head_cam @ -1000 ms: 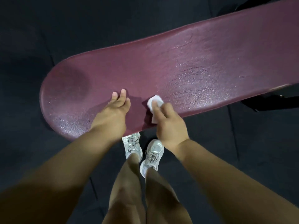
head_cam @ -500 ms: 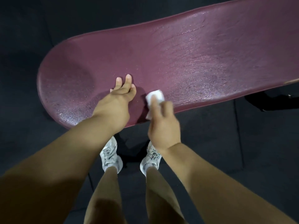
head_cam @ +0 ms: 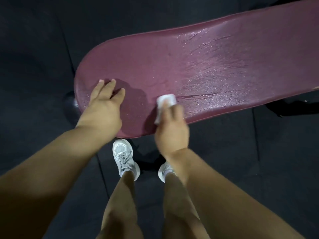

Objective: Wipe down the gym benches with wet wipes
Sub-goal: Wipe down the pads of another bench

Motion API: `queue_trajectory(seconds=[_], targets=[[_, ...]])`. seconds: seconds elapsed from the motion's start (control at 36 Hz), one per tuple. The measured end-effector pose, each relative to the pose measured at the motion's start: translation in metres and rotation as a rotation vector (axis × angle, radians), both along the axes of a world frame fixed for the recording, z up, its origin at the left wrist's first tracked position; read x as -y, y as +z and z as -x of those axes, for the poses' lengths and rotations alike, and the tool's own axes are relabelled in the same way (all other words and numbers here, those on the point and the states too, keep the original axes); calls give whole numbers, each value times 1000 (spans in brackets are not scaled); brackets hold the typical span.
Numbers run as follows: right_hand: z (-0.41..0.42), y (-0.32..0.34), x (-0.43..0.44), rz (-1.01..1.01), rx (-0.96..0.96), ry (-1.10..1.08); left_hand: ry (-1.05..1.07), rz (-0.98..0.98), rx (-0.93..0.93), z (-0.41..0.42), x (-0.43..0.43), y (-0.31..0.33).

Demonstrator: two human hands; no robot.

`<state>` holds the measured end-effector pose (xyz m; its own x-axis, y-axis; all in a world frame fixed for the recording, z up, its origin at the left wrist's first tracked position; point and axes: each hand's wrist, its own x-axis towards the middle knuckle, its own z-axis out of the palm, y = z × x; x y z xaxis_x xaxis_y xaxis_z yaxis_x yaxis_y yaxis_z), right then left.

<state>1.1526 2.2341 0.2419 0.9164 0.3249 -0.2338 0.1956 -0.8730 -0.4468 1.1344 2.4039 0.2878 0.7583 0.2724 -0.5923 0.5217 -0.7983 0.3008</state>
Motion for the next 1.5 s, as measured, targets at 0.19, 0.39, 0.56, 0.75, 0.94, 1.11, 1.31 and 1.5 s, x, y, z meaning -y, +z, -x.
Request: queue_trajectory(seconds=[0.19, 0.39, 0.56, 0.75, 0.94, 1.11, 1.31, 1.5], targets=[[-43, 8, -2, 1, -1, 591, -153, 24, -177, -3, -30, 7], [-113, 7, 3, 195, -48, -438, -205, 47, -225, -12, -39, 4], [-25, 6, -56, 43, -46, 500, -223, 128, -215, -13, -50, 6], [-129, 11, -21, 357, -36, 237, -153, 227, -209, -12, -57, 1], [-157, 4, -50, 460, -25, -135, 84, 263, -19, -9, -61, -5], [-118, 13, -76, 191, -39, 925, 203, 65, 123, -13, -62, -12], [-189, 17, -66, 319, -118, 91, 240, 30, 27, -14, -53, -12], [-122, 10, -120, 312, -174, 335, 373, 72, 89, -10, -50, -12]])
